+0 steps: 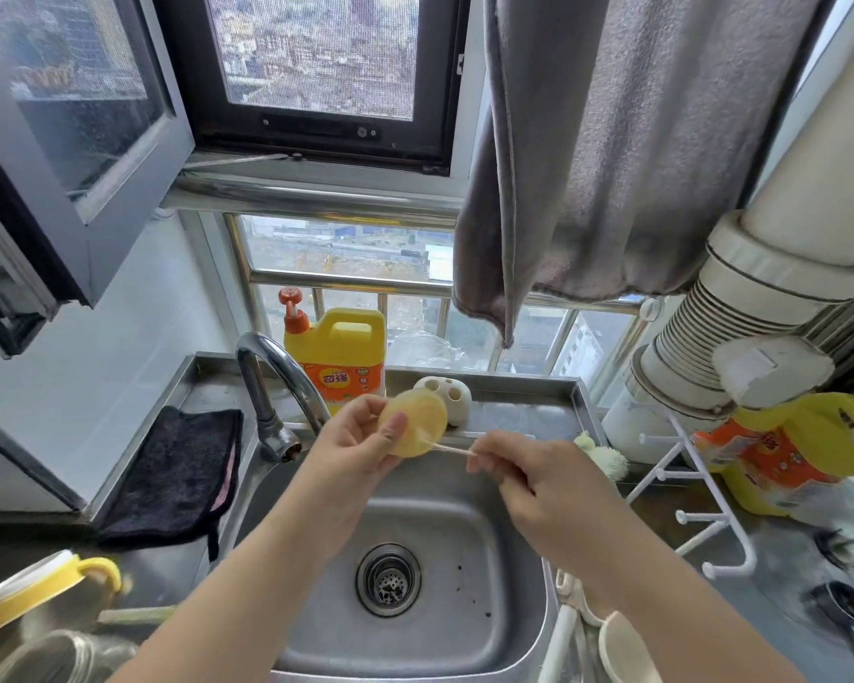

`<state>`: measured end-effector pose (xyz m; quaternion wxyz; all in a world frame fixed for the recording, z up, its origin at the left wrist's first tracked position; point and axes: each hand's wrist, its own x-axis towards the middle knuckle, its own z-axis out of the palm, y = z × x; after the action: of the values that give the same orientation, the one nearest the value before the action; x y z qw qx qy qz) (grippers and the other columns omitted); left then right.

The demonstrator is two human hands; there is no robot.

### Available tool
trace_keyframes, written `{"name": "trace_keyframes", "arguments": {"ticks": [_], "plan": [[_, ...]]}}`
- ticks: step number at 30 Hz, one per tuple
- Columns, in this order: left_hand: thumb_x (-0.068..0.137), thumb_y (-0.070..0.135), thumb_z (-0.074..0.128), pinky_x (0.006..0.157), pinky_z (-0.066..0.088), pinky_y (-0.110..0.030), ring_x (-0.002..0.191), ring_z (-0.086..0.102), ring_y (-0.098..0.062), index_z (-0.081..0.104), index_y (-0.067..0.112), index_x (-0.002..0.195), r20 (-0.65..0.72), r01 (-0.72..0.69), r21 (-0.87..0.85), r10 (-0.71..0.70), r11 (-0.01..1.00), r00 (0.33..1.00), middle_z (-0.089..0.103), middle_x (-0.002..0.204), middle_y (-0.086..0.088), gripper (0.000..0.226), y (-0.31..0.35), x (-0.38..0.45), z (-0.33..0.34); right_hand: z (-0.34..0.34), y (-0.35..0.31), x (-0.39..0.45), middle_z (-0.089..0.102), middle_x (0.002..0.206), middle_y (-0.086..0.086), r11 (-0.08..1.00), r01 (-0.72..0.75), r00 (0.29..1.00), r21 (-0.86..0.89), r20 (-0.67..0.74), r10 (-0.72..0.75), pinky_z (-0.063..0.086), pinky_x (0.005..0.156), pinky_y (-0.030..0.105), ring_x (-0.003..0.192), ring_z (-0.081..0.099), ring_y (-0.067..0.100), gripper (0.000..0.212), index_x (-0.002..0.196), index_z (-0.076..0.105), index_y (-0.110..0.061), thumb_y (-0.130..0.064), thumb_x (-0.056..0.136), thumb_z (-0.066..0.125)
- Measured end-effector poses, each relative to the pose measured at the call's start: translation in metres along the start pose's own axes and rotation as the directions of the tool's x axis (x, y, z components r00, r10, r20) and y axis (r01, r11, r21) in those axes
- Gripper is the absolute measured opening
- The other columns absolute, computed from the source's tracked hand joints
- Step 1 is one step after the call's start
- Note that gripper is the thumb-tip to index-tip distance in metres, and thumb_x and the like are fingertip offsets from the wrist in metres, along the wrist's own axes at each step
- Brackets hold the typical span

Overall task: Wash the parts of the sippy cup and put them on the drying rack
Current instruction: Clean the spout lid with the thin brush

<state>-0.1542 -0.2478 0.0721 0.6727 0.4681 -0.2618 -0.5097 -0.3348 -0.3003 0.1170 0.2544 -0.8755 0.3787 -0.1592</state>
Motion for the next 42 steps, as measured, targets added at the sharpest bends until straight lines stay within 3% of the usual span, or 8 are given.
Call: {"name": "trace_keyframes", "arguments": {"ticks": [7,11,16,19,26,32,37,42], "plan": [[0.074,0.018,0.069,0.081,0.056,-0.029,0.084,0.066,-0.019,0.062,0.004,0.094,0.044,0.02,0.043,-0.022,0.999,0.999,0.07,0.089,-0.011,0.026,-0.001,0.003,0.001,0.011,0.001,0.007,0.051,0.052,-0.025,0.994,-0.067,0.995,0.083,-0.066,0.072,0.027,0.048,0.022,0.053,0.046,0.004,0.025,0.079,0.057,-0.034,-0.016,0.094,0.051],[0.057,0.038,0.089,0.076,0.057,-0.029,0.087,0.069,-0.024,0.074,0.007,0.088,0.154,0.027,0.039,-0.033,0.999,0.987,0.072,0.095,-0.017,0.046,-0.005,-0.002,0.002,0.011,-0.001,0.011,0.052,0.056,-0.019,0.993,-0.049,0.996,0.108,-0.074,0.057,0.03,0.053,0.023,0.056,0.045,0.007,0.019,0.082,0.063,-0.027,-0.017,0.093,0.052],[0.076,0.015,0.073,0.08,0.057,-0.03,0.085,0.068,-0.021,0.069,0.003,0.092,0.121,0.07,0.046,-0.076,0.996,0.99,0.072,0.091,-0.014,0.02,0.002,-0.004,-0.001,0.0,0.004,0.001,0.048,0.051,-0.016,0.992,-0.013,1.0,0.124,0.0,0.013,0.028,0.049,0.019,0.049,0.039,0.008,0.028,0.075,0.059,-0.032,-0.01,0.091,0.055],[0.072,0.013,0.063,0.082,0.056,-0.026,0.083,0.069,-0.017,0.068,0.002,0.094,0.148,0.067,0.081,-0.079,0.994,0.986,0.073,0.088,-0.01,0.025,0.006,-0.007,0.002,-0.008,0.006,-0.003,0.045,0.049,-0.015,0.994,0.002,1.0,0.105,0.024,-0.004,0.027,0.048,0.018,0.047,0.037,0.009,0.032,0.073,0.057,-0.035,-0.009,0.091,0.056],[0.069,0.016,0.066,0.083,0.055,-0.026,0.082,0.068,-0.017,0.07,0.003,0.087,0.137,0.061,0.109,-0.076,0.992,0.988,0.073,0.085,-0.011,0.023,0.013,-0.006,0.002,-0.024,0.008,-0.005,0.047,0.046,-0.019,0.995,-0.04,0.995,0.094,0.09,0.031,0.026,0.045,0.017,0.04,0.032,0.009,0.028,0.081,0.062,-0.028,-0.006,0.093,0.05],[0.071,0.016,0.063,0.082,0.056,-0.025,0.084,0.068,-0.017,0.069,0.003,0.09,0.107,0.067,0.087,-0.076,0.994,0.991,0.072,0.088,-0.011,0.024,0.01,-0.002,0.003,-0.02,0.006,0.004,0.059,0.063,-0.006,0.992,-0.03,0.999,0.119,-0.01,0.032,0.033,0.052,0.024,0.048,0.04,0.007,0.027,0.074,0.061,-0.031,-0.012,0.092,0.054],[0.076,0.014,0.062,0.08,0.056,-0.026,0.092,0.068,-0.021,0.063,-0.004,0.103,0.102,0.117,-0.017,-0.115,0.993,0.988,0.071,0.099,-0.015,0.032,0.006,-0.001,-0.003,0.0,-0.005,0.008,0.05,0.053,-0.019,0.995,-0.026,0.999,0.095,-0.03,0.029,0.027,0.049,0.02,0.049,0.042,0.007,0.022,0.076,0.061,-0.03,-0.015,0.091,0.054],[0.066,0.026,0.084,0.08,0.058,-0.034,0.093,0.069,-0.026,0.066,-0.006,0.1,0.065,0.175,-0.228,-0.164,0.958,0.984,0.069,0.104,-0.022,0.05,0.008,0.0,-0.008,-0.002,-0.002,-0.002,0.049,0.05,-0.018,0.997,0.003,1.0,0.072,-0.013,-0.002,0.027,0.047,0.019,0.047,0.042,0.009,0.024,0.075,0.059,-0.032,-0.015,0.091,0.056]]}}
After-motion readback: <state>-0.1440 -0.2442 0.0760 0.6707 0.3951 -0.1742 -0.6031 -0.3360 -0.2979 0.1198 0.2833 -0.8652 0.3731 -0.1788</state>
